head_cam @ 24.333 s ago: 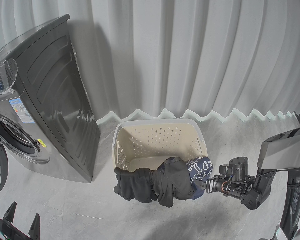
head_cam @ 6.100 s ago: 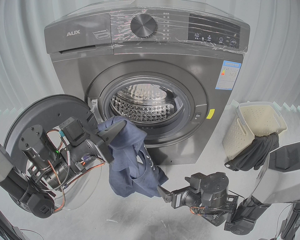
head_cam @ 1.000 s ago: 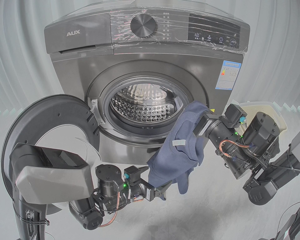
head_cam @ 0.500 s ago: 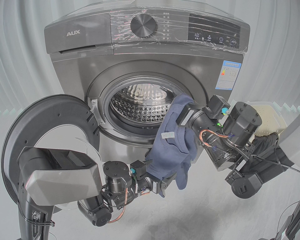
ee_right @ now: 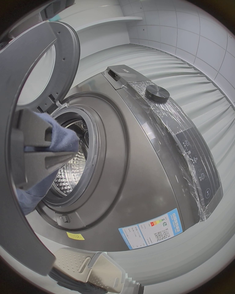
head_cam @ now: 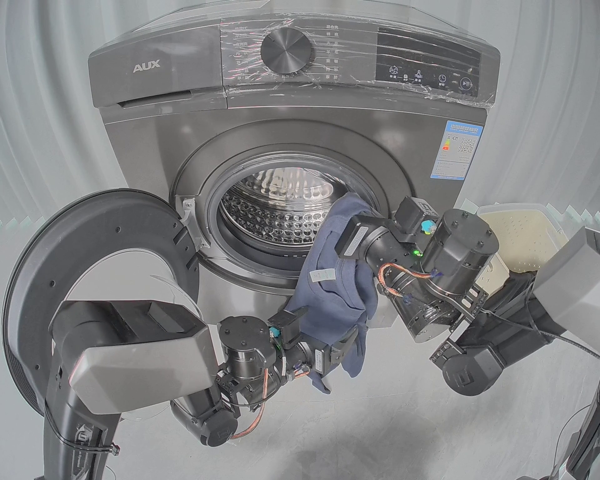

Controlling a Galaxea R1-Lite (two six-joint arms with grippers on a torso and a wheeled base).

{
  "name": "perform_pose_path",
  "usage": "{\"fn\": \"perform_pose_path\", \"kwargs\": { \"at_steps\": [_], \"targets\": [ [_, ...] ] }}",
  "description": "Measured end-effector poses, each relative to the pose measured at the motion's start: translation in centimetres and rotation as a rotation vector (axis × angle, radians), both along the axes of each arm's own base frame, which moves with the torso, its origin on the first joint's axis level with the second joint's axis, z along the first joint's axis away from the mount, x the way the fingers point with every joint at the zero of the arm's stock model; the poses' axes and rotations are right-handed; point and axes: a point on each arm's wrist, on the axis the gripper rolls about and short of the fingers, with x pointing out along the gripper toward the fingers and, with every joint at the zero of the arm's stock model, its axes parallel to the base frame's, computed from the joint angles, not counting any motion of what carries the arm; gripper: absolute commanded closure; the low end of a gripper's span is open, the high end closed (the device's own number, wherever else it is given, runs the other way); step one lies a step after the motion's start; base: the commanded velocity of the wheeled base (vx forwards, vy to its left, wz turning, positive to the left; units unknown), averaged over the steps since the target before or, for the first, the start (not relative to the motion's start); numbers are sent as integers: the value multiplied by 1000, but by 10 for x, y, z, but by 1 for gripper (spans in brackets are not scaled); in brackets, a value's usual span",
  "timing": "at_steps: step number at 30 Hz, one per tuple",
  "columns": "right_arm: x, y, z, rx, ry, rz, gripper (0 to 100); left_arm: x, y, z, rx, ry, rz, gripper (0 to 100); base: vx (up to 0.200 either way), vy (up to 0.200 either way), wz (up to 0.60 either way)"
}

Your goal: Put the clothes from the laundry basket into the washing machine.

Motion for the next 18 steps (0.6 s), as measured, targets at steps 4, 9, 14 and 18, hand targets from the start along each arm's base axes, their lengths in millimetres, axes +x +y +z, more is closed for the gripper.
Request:
{"fn": "perform_pose_path", "kwargs": {
  "at_steps": [4,9,14,18],
  "targets": [
    [2,2,2,5,-4,0,100,0,-3,-3,1,2,4,0,0,0,0],
    [6,5,5,12,-13,0,100,-1,-11,-9,6,3,-5,0,0,0,0],
    [7,7,3,17,-15,1,100,9,-21,-15,-11,-18,12,0,0,0,0],
    [7,8,1,16,-12,1,100,17,-27,-20,-28,-33,42,0,0,0,0]
  ]
}}
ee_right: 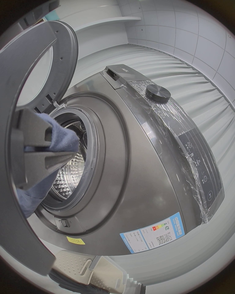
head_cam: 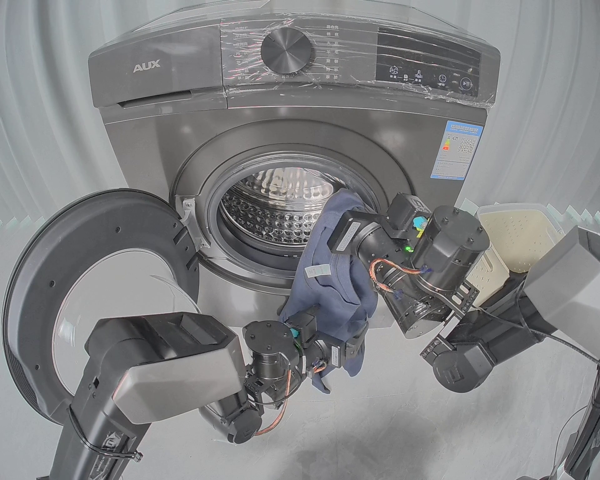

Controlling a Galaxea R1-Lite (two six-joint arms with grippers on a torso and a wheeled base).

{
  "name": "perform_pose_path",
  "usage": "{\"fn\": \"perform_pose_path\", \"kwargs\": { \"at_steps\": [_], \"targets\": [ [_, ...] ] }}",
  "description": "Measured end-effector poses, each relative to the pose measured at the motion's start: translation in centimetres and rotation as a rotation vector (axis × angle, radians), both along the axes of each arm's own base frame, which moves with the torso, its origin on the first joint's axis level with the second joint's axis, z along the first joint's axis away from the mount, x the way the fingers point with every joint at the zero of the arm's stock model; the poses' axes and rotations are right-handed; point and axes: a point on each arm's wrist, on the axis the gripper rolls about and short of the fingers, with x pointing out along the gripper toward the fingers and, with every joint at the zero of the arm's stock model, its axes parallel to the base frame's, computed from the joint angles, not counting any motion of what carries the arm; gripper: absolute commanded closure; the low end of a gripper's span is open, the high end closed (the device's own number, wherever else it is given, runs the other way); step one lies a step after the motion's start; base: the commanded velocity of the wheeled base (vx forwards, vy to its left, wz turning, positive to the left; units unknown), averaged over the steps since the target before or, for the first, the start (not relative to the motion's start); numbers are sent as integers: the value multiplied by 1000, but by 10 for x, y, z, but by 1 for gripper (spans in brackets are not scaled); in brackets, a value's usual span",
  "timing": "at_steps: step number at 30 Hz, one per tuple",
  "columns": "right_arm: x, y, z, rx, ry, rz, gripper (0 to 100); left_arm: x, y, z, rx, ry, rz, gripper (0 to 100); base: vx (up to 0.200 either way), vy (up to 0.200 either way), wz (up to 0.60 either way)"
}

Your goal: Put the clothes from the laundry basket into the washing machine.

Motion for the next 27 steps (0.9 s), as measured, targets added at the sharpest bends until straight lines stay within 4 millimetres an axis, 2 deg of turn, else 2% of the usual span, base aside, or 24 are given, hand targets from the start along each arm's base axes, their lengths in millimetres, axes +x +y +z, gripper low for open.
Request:
{"fn": "perform_pose_path", "kwargs": {
  "at_steps": [5,6,16,21,27],
  "targets": [
    [0,1,-1,0,3,-1,100,13,-4,-2,-54,-6,74,0,0,0,0],
    [0,1,-1,1,3,-1,100,15,-5,-2,-63,-6,85,100,0,0,0],
    [1,-1,-2,9,7,-5,100,21,6,-5,-58,4,127,100,0,0,0],
    [2,-3,-4,8,9,-10,100,11,15,-3,-29,33,127,100,0,0,0],
    [2,-8,-8,2,9,-4,100,-10,30,8,10,72,116,100,0,0,0]
  ]
}}
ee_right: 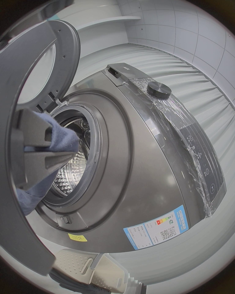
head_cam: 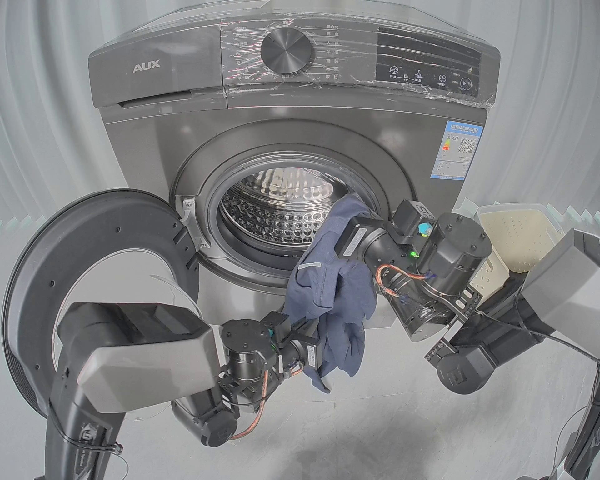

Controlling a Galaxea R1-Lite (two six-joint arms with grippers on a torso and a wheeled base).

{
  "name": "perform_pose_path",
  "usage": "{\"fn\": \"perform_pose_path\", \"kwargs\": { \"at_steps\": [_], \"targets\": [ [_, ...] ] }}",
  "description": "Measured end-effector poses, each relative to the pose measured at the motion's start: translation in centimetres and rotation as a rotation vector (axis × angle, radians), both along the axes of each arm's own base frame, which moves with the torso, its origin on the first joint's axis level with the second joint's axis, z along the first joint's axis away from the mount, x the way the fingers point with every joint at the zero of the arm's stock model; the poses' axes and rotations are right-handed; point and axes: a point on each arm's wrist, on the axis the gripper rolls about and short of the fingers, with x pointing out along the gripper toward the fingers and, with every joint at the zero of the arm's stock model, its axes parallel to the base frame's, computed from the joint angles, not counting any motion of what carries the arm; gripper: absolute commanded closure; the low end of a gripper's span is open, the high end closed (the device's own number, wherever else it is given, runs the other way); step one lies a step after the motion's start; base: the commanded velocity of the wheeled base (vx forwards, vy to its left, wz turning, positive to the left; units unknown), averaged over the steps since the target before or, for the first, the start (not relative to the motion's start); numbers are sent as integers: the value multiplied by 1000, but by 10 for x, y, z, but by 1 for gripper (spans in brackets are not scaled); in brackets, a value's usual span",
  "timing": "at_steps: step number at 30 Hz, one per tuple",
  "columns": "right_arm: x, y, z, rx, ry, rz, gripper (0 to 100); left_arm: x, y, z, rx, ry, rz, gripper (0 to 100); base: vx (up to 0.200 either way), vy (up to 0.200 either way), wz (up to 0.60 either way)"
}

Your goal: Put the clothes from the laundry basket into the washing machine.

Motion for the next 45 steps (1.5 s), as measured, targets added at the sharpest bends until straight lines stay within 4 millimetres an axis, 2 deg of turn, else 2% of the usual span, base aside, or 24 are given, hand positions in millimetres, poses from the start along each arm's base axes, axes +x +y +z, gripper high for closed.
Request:
{"fn": "perform_pose_path", "kwargs": {
  "at_steps": [7,11,16,20,25,29,35,45],
  "targets": [
    [-10,-15,-13,-44,15,55,100,-31,27,39,-1,-3,-23,100,0,0,0],
    [-24,-27,-20,-82,47,86,100,-52,49,63,-3,-13,-56,100,0,0,0],
    [-48,-42,-20,-107,68,123,100,-76,84,83,-3,-12,-91,100,0,0,0],
    [-60,-48,-15,-102,60,137,100,-79,114,94,-9,-29,-79,100,0,0,0],
    [-66,-51,-10,-93,50,141,100,-72,138,103,-18,-63,-42,100,0,0,0],
    [-69,-53,-9,-94,43,138,100,-64,144,111,-28,-105,-14,100,0,0,0],
    [-73,-59,-17,-128,66,137,100,-57,144,122,-45,-156,-5,100,0,0,0],
    [-77,-61,-22,-145,83,140,100,-60,142,137,-69,-213,-10,100,0,0,0]
  ]
}}
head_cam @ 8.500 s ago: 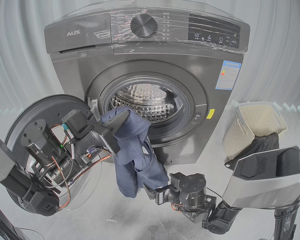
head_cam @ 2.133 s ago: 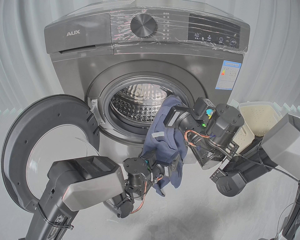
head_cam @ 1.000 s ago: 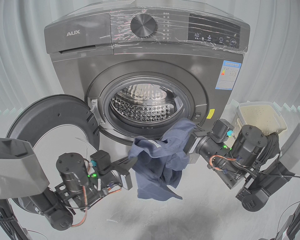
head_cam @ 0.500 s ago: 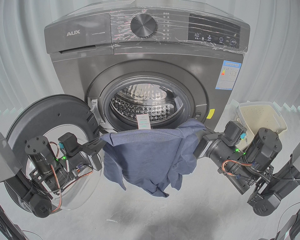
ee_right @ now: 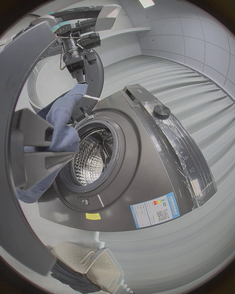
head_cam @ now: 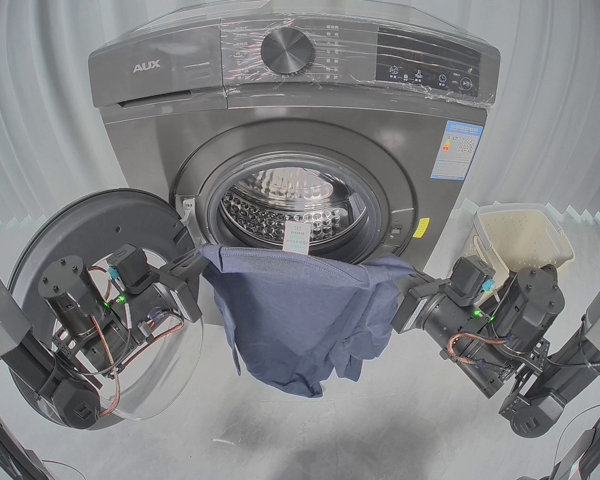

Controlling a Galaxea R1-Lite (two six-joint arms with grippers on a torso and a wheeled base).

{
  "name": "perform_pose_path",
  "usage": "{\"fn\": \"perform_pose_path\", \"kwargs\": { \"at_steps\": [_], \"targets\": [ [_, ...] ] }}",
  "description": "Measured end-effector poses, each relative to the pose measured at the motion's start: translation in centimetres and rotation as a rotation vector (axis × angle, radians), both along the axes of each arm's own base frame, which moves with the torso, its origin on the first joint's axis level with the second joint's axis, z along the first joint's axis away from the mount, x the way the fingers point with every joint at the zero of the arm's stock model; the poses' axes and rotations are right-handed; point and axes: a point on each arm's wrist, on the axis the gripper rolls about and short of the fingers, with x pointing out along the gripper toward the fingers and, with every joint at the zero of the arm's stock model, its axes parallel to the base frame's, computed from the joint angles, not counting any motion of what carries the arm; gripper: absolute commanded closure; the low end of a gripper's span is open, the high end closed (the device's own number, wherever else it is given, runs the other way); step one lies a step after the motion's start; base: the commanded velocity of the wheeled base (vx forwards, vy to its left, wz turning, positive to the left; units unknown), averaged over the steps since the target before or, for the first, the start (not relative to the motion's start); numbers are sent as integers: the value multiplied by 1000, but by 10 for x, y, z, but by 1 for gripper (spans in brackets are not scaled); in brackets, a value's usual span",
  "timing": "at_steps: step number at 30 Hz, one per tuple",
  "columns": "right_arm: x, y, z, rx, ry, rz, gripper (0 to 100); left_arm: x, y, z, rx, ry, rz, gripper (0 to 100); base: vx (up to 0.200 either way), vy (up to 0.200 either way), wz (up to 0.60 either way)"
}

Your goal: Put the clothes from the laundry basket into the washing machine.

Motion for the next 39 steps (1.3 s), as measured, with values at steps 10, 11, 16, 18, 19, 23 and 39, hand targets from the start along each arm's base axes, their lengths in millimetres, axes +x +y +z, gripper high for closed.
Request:
{"fn": "perform_pose_path", "kwargs": {
  "at_steps": [10,11,16,18,19,23,39],
  "targets": [
    [-2,-2,-1,-8,2,1,100,-3,-1,4,-7,-13,-3,100,0,0,0],
    [-2,-2,-1,-8,2,1,100,-4,-1,4,-7,-13,-5,100,0,0,0],
    [-2,-2,-1,-9,3,3,100,-6,-3,4,-7,-9,-14,100,0,0,0],
    [-3,-2,-1,-10,3,3,100,-6,-3,3,-7,-8,-17,100,0,0,0],
    [-2,-2,-1,-11,3,3,100,-6,-3,3,-7,-7,-16,100,0,0,0],
    [-1,-4,-1,-13,1,-9,100,-6,-3,4,-9,-12,-14,100,0,0,0],
    [1,-4,0,-6,-3,-21,100,-8,-2,2,-3,0,-15,100,0,0,0]
  ]
}}
